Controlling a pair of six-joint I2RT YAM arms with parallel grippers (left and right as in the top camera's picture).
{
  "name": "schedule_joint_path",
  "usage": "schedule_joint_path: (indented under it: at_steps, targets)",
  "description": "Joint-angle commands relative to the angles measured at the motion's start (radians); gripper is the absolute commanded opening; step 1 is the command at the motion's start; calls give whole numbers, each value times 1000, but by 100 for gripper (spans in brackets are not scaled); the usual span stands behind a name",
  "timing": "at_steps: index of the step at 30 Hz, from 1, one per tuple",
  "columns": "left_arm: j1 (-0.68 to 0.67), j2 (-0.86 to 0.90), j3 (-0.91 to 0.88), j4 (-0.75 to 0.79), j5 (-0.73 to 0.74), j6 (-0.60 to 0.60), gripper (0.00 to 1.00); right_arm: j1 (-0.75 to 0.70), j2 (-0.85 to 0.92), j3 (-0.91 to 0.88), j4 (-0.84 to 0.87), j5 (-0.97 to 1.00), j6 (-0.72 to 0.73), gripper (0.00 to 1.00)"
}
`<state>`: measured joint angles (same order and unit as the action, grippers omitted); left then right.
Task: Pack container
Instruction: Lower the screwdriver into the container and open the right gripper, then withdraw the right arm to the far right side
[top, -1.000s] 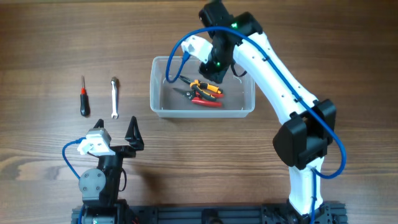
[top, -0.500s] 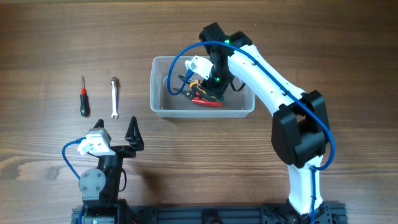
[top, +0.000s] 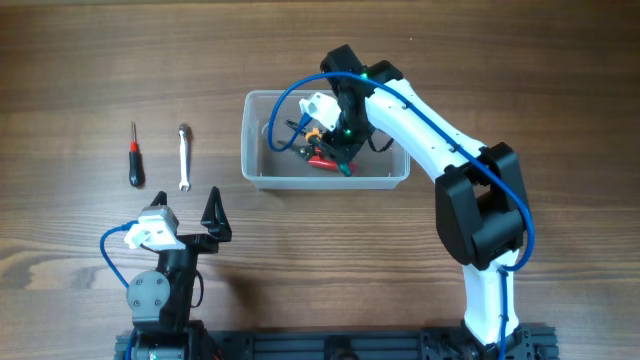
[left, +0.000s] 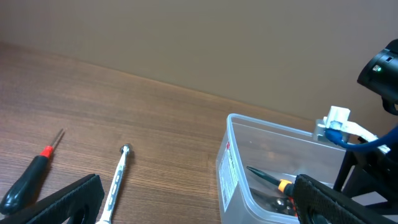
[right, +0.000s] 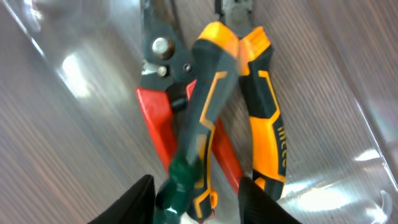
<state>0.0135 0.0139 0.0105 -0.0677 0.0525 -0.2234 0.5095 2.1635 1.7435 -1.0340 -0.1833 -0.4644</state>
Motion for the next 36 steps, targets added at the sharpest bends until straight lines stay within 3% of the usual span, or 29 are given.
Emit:
schedule_joint_path:
  at_steps: [1,9,12,14,16,18,29,36]
  targets:
    - [6,-6,-5,-5,-2,-10,100,-11,23,79,-3,1,93,50]
    - [6,-6,-5,-5,-2,-10,100,-53,17,338,-114,34,135,56]
    - [6,-6,-5,-5,-2,-10,100,-74,13,444,-178,42,158,62]
    - [6,-6,-5,-5,-2,-10,100,-89,6,505,-212,77,206,70]
    - [6,-6,-5,-5,-2,-10,100,-111,-6,587,-249,154,275,90]
    - [6,-6,-5,-5,-2,-10,100,-132,-28,637,-265,229,337,100]
    - [6,-6,-5,-5,-2,-10,100,-342,-175,681,-391,533,683,100]
    - [6,-6,-5,-5,-2,-10,100,-532,-183,669,-481,523,768,100]
